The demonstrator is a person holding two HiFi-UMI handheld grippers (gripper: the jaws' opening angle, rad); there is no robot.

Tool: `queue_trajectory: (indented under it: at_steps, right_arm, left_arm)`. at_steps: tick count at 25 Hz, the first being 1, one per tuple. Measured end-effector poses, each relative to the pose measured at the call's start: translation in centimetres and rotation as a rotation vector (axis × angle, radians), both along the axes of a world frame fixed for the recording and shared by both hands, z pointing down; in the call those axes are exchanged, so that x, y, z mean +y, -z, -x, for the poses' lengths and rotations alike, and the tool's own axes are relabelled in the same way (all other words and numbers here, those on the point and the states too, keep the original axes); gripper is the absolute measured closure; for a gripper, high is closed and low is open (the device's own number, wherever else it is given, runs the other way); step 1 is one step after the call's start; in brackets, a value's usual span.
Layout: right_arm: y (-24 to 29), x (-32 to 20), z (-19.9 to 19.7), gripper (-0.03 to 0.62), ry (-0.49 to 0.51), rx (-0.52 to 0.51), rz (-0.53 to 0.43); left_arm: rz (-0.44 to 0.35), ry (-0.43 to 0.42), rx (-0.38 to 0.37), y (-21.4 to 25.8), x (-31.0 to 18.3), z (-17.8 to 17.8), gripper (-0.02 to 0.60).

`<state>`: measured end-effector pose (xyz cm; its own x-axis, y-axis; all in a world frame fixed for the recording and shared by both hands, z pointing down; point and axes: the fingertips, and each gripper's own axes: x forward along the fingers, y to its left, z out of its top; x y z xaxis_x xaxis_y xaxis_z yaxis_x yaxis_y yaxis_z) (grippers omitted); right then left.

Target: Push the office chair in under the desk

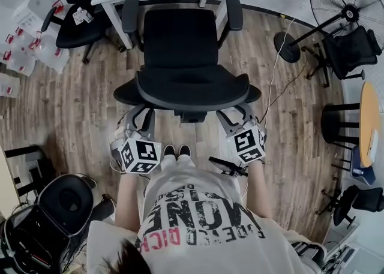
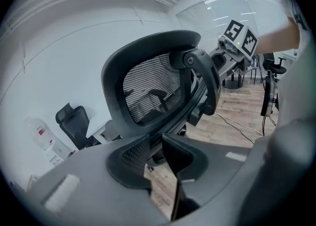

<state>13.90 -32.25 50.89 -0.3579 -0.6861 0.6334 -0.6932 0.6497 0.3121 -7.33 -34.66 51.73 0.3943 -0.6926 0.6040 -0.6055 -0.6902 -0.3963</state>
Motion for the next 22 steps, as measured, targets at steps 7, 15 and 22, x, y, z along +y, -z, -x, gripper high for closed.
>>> queue_trajectory:
  at_steps: [7,15,22]
  right_arm:
    - [0.11,0.11,-0.05,0.431,0.006,0.001,-0.004]
    - [-0.10,0.09,-0.01,0.432,0.009,-0.003,-0.008]
    - [-0.18,0.10,0.00,0.431,0.009,-0.011,-0.002]
  left_arm:
    - [0.002,0.007,-0.004,0.03,0.09,0.01,0.491]
    - [0.003,0.008,-0.006,-0.19,0.03,0.05,0.490]
    - [0.004,0.001,-0.005,-0.19,0.03,0.00,0.491]
